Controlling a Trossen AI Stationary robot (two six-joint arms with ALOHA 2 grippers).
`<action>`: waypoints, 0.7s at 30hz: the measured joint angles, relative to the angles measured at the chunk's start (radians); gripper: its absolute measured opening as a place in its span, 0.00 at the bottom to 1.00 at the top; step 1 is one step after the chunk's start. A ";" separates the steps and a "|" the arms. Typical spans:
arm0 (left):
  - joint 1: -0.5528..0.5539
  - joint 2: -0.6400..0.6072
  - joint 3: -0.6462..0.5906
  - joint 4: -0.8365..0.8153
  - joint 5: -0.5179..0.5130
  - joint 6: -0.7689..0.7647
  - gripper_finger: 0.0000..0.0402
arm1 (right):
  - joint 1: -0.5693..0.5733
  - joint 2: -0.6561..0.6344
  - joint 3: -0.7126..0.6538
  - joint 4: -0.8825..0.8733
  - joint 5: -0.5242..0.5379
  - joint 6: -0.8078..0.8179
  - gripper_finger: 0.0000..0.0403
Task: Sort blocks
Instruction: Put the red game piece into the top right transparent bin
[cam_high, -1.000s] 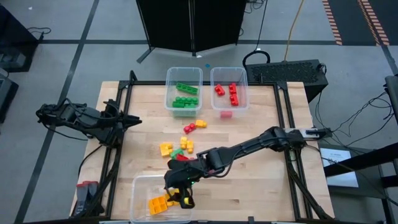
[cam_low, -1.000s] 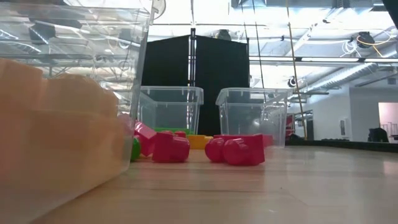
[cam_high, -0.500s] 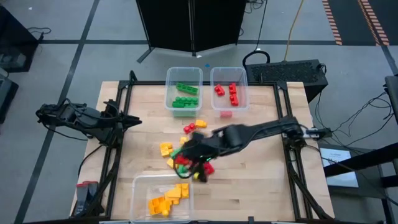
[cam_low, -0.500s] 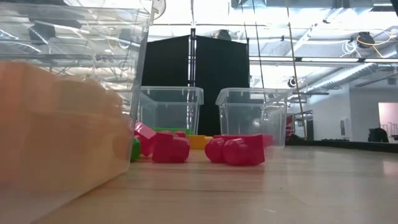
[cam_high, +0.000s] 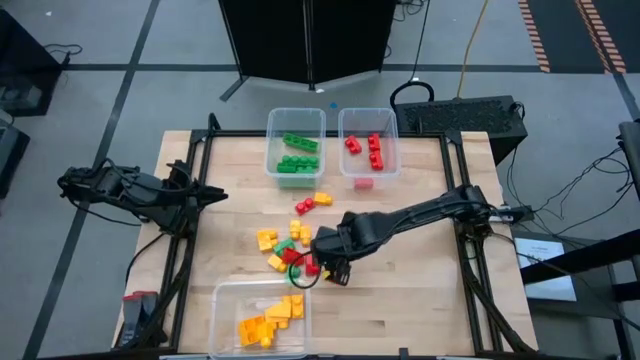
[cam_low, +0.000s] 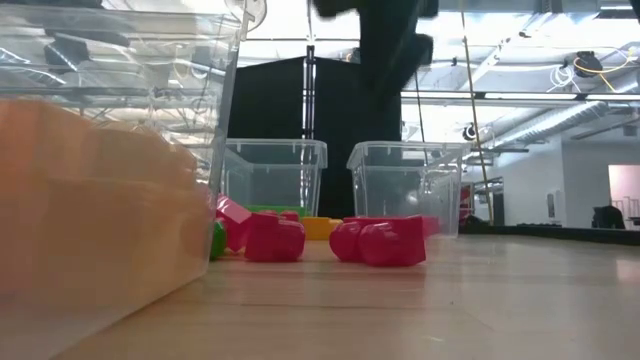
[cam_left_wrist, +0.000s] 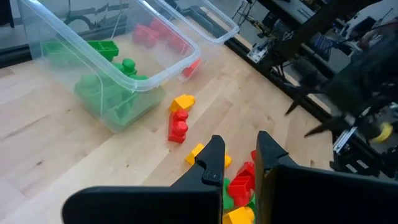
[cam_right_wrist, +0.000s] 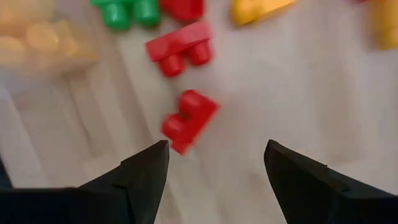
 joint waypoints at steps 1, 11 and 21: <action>0.000 0.000 0.000 -0.005 0.000 0.000 0.00 | 0.000 0.000 -0.044 0.054 -0.025 0.008 0.64; 0.000 0.000 0.000 -0.007 0.002 0.001 0.00 | -0.006 0.000 -0.357 0.446 -0.041 0.145 0.64; 0.000 0.000 0.000 -0.007 0.003 0.002 0.00 | -0.003 0.019 -0.464 0.578 -0.041 0.239 0.64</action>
